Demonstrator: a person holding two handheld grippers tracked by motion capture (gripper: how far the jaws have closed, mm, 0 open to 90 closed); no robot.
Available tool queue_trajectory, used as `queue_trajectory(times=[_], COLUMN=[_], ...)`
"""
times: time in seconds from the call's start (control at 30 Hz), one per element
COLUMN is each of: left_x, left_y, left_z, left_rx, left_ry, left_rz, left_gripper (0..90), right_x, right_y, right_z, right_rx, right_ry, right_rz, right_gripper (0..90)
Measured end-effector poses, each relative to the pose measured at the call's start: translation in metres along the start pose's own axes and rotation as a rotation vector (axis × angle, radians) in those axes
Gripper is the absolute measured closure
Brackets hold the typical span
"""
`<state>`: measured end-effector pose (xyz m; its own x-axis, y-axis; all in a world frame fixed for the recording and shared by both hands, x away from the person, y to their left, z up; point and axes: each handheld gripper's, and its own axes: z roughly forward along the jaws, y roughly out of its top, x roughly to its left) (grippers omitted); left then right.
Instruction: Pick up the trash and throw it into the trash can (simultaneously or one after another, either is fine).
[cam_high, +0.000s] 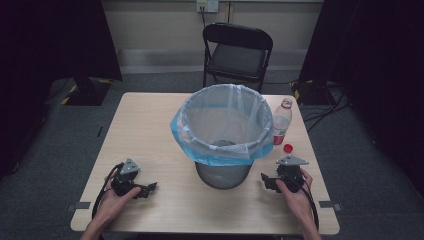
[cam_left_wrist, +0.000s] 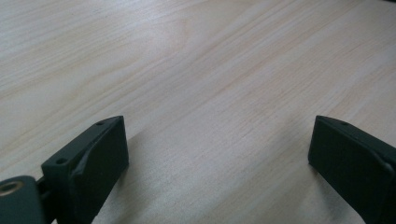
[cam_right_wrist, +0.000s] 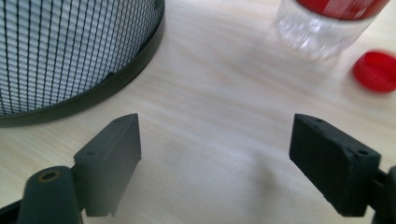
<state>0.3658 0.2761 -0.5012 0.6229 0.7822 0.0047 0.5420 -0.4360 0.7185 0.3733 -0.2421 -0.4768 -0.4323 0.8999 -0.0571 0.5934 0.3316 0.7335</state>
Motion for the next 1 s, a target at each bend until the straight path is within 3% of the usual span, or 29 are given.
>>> queue_trajectory(times=[0.53,1.0], left_x=[0.0,0.0], left_y=[0.0,0.0], left_z=[0.0,0.0], left_rx=[0.001,0.0], left_ry=[-0.001,-0.002], left_rz=[0.001,0.0], left_gripper=[4.5,4.5], right_x=[-0.029,-0.056], right_y=[0.029,0.05], right_z=[-0.002,0.017], right_rx=[-0.055,-0.053], right_ry=[0.003,-0.004], right_rz=[0.024,0.037], right_gripper=[14.9,16.4])
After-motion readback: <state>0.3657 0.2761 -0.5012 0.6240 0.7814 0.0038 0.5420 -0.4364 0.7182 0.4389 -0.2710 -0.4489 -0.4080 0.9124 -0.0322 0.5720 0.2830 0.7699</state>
